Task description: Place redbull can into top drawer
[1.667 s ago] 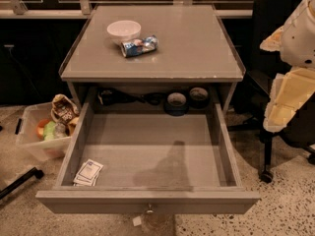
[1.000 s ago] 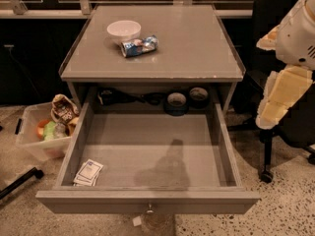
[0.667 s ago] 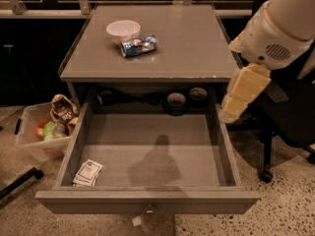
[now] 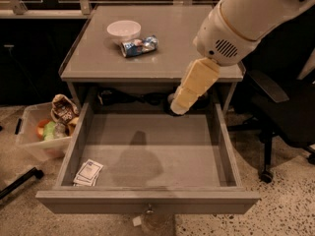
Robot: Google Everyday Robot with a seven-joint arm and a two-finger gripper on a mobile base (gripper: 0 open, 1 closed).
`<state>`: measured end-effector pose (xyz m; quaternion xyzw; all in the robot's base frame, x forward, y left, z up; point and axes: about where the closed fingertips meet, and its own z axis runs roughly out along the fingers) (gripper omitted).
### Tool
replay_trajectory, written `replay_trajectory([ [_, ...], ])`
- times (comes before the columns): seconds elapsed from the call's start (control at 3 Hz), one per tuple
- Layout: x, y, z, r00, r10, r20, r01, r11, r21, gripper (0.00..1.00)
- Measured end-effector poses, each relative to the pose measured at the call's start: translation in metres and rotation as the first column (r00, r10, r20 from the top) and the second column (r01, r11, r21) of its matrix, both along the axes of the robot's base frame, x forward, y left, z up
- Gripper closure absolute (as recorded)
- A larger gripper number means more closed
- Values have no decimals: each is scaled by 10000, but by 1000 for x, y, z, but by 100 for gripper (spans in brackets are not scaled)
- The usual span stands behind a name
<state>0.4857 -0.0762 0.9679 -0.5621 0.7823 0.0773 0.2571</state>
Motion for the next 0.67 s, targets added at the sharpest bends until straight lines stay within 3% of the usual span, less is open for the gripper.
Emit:
replay_trajectory([
  [0.33,20,1,-15,9977,-668,-92,671,9973,286,0],
  [0.67,74,-3,-40,9881,-1540,-45,1538,9843,866,0],
])
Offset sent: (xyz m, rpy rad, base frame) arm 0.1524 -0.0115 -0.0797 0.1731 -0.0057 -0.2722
